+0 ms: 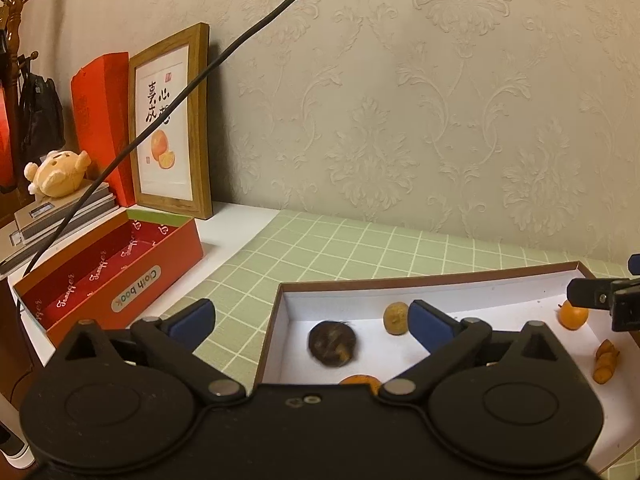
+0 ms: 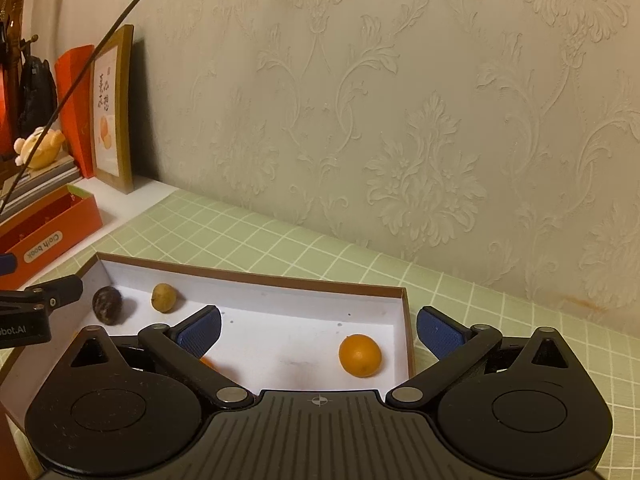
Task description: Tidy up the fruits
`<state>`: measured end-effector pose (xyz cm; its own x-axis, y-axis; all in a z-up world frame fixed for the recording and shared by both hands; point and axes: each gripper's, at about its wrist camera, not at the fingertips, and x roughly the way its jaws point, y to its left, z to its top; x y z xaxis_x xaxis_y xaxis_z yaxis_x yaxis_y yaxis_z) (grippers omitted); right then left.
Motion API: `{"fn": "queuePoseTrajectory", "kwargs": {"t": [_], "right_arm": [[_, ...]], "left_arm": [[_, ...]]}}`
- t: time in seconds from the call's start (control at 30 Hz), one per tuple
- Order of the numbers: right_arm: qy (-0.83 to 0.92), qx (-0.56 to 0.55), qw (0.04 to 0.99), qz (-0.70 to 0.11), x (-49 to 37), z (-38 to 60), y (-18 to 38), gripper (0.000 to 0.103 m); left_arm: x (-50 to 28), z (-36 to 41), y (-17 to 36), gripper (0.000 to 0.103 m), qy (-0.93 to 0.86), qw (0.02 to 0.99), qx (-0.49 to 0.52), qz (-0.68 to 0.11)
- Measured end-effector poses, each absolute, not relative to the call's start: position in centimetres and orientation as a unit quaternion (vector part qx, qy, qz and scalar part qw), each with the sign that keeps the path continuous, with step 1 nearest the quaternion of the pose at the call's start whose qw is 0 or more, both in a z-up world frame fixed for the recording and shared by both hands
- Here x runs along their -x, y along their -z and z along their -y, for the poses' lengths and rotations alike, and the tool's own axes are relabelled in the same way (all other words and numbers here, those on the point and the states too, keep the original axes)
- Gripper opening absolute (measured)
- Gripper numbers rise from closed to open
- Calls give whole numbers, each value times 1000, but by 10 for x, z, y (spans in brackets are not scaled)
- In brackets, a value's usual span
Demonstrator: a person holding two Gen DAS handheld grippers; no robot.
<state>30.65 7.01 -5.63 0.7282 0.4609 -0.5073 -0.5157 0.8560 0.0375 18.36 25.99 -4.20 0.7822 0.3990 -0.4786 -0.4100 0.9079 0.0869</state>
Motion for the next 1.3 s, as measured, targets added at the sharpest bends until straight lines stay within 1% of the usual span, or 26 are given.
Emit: {"fn": "queuePoseTrajectory", "kwargs": {"t": [0.3,0.57,0.77,1.1,1.3], "right_arm": [[-258,42,926,-272,-299,-60,51,103],[-252,41,930,-266,-267,-32,31,103],[-257,44,935,-242,-221,-4,8,103],[-263,33,943,-203,-131,52,-30,103],[-264,36,947,-180,-74,78,-46,103]], "left_arm": [[-169,-258,31,97,-216,944,16,-249],[-133,-240,13,97,-209,947,26,-241],[-96,-212,-2,97,-188,954,16,-232],[-31,-169,-40,97,-167,965,41,-196],[11,-136,-50,97,-144,972,46,-182]]}}
